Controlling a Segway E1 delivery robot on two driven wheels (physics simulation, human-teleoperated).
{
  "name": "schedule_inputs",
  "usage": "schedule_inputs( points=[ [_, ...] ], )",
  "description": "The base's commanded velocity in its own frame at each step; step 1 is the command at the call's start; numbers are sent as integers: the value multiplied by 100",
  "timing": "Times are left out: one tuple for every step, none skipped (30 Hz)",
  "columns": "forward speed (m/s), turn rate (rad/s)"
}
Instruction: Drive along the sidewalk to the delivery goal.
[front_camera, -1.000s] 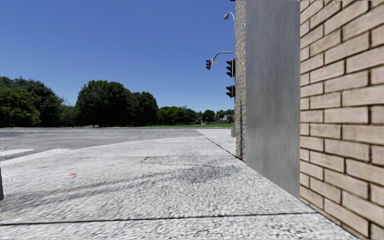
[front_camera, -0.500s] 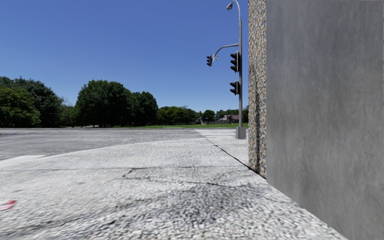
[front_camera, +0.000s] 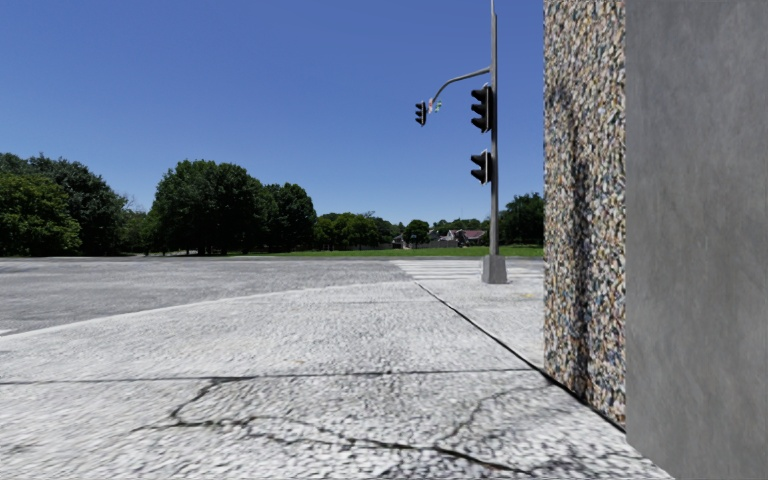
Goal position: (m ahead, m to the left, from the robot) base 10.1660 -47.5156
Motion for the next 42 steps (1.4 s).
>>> schedule_inputs(
  points=[
    [189, 0],
    [189, 0],
    [189, 0],
    [189, 0],
    [189, 0],
    [189, 0],
    [189, 0],
    [189, 0],
    [189, 0],
    [189, 0],
    [189, 0],
    [189, 0],
    [189, 0],
    [189, 0],
    [189, 0],
    [189, 0],
    [189, 0],
    [189, -11],
    [189, -11],
    [189, -23],
    [176, -33],
    [176, -33],
    [156, -37],
    [144, -38],
    [140, -39],
    [140, -39],
    [140, -39],
    [139, -39],
    [139, -39],
    [139, -39],
    [139, -39],
    [139, -44],
    [139, -50],
    [139, -51],
    [139, -51],
    [139, -51],
    [140, -51],
    [140, -51],
    [140, -51],
    [140, -51],
    [140, -52],
    [140, -54]
  ],
)
